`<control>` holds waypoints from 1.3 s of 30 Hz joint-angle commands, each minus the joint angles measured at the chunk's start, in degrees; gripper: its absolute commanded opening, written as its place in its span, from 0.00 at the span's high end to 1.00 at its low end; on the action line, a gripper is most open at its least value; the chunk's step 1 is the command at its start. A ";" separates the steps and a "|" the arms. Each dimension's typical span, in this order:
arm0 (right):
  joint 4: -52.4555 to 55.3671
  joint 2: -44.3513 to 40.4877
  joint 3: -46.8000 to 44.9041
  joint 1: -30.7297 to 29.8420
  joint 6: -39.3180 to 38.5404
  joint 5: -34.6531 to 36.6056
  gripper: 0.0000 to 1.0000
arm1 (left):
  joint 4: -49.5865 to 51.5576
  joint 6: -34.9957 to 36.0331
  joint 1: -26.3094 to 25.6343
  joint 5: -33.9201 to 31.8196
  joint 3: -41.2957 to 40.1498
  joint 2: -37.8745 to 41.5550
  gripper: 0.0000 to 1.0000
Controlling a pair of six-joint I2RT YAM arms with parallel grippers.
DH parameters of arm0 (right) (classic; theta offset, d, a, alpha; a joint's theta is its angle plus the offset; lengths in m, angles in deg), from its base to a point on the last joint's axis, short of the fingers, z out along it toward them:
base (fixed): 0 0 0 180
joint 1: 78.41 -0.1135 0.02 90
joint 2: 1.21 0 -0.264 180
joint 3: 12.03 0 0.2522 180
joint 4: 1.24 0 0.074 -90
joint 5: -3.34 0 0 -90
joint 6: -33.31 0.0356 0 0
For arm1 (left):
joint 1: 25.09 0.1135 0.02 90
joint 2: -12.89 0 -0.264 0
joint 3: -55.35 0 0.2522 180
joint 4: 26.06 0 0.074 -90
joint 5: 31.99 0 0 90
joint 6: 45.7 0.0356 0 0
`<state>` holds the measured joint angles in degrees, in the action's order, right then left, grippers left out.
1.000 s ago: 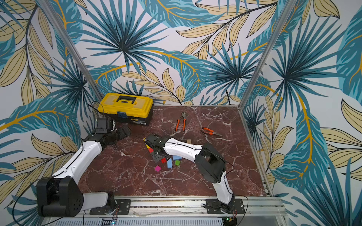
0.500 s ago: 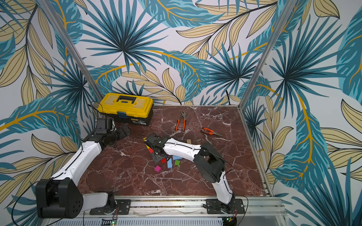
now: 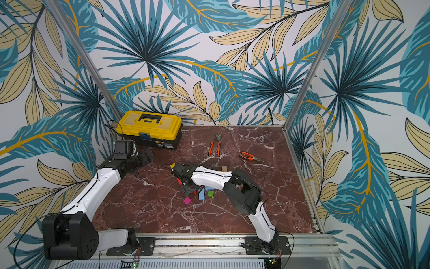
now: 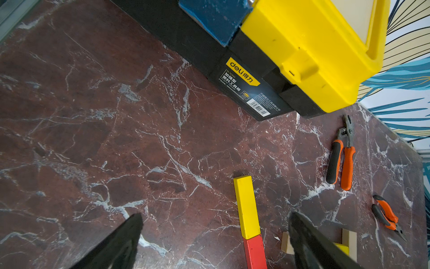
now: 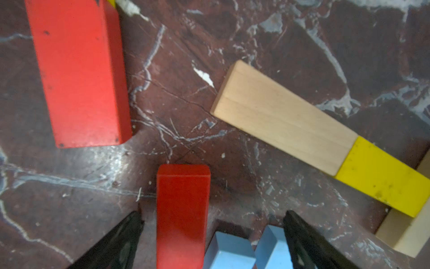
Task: Assemble the letter v with building blocks
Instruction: Adjust the building block at the center of the board.
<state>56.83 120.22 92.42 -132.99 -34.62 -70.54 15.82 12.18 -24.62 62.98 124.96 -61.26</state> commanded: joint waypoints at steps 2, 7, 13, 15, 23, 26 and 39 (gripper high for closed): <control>2.19 1.05 0.06 0.76 1.40 0.93 0.03 | -0.21 0.84 0.55 -0.46 -0.37 1.02 0.01; 2.20 0.33 -1.11 1.84 1.58 1.13 0.04 | -0.16 0.83 0.57 -0.34 -0.31 1.09 0.01; 1.52 -0.50 -2.69 3.32 1.74 1.07 0.03 | -0.20 0.74 0.51 -0.31 -0.38 1.02 0.01; 1.48 -0.64 -3.04 3.92 1.84 1.16 0.03 | -0.17 0.75 0.52 -0.34 -0.33 1.07 0.01; 0.18 -4.19 -8.14 7.45 2.63 0.77 0.03 | -0.13 0.74 0.51 -0.36 -0.35 0.94 0.01; 0.09 -6.33 -10.49 8.09 2.46 1.70 0.03 | -0.18 0.68 0.54 -0.35 -0.28 0.76 0.01; -1.20 -14.03 -12.17 10.10 -3.25 1.69 0.03 | -0.13 0.39 0.55 0.04 -0.13 1.02 0.01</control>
<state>55.02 109.64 80.51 -122.09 -34.95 -69.25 15.82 12.16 -24.62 63.02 124.96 -61.26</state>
